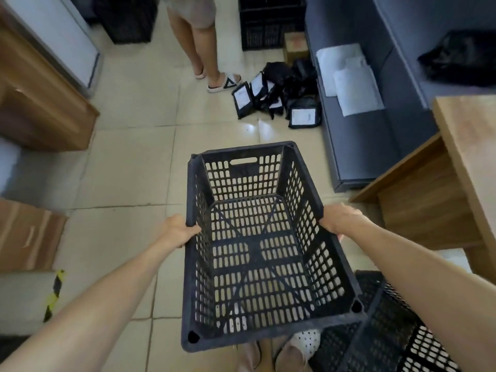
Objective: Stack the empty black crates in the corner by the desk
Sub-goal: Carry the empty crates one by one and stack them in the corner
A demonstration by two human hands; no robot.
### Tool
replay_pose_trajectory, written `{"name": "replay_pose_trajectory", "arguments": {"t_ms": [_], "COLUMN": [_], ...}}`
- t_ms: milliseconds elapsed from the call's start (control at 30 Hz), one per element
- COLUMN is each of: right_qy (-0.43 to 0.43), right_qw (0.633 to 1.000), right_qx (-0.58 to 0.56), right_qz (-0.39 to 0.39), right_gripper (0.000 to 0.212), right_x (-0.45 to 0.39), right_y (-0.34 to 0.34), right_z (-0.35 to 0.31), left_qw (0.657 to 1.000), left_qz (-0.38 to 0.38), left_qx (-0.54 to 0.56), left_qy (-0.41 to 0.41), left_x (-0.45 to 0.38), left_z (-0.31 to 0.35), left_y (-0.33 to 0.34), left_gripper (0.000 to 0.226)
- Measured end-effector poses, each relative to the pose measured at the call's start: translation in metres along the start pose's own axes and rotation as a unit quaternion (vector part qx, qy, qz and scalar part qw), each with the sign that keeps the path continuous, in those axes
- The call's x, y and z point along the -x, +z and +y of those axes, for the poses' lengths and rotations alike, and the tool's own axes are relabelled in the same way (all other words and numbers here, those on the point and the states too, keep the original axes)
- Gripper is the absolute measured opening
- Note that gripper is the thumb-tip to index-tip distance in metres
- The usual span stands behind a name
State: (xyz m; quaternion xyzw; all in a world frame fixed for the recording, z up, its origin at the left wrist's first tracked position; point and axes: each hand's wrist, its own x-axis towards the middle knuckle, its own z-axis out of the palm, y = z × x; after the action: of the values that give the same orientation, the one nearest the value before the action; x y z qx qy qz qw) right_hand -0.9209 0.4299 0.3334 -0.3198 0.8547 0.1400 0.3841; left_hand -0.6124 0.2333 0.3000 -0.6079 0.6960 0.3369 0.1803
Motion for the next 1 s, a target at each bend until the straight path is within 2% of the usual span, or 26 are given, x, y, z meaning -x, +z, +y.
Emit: {"name": "replay_pose_trajectory", "arguments": {"t_ms": [133, 300, 433, 733, 833, 1000], "right_qy": [-0.037, -0.056, -0.071, -0.153, -0.193, -0.257], "right_qw": [0.999, 0.997, 0.984, 0.958, 0.946, 0.929], "right_qx": [-0.008, 0.028, 0.119, 0.201, 0.231, 0.245], "right_qz": [-0.005, 0.038, 0.111, 0.133, 0.122, 0.101], "right_gripper": [0.028, 0.027, 0.033, 0.035, 0.034, 0.033], "right_x": [0.044, 0.099, 0.134, 0.159, 0.161, 0.165], "right_y": [-0.063, -0.123, -0.145, -0.167, -0.173, -0.174], "right_z": [-0.040, -0.099, -0.151, -0.248, -0.283, -0.344], "left_qw": [0.999, 0.997, 0.993, 0.979, 0.971, 0.951], "left_qz": [0.045, 0.073, 0.112, 0.188, 0.209, 0.234], "left_qx": [-0.015, 0.006, 0.028, 0.034, 0.052, 0.074], "left_qy": [-0.001, -0.010, -0.003, -0.066, -0.103, -0.187], "left_x": [0.037, 0.068, 0.089, 0.123, 0.138, 0.168], "left_z": [-0.011, -0.033, -0.060, -0.127, -0.149, -0.189], "left_y": [-0.073, -0.150, -0.193, -0.242, -0.252, -0.253], "left_gripper": [0.029, 0.031, 0.039, 0.052, 0.057, 0.052]}}
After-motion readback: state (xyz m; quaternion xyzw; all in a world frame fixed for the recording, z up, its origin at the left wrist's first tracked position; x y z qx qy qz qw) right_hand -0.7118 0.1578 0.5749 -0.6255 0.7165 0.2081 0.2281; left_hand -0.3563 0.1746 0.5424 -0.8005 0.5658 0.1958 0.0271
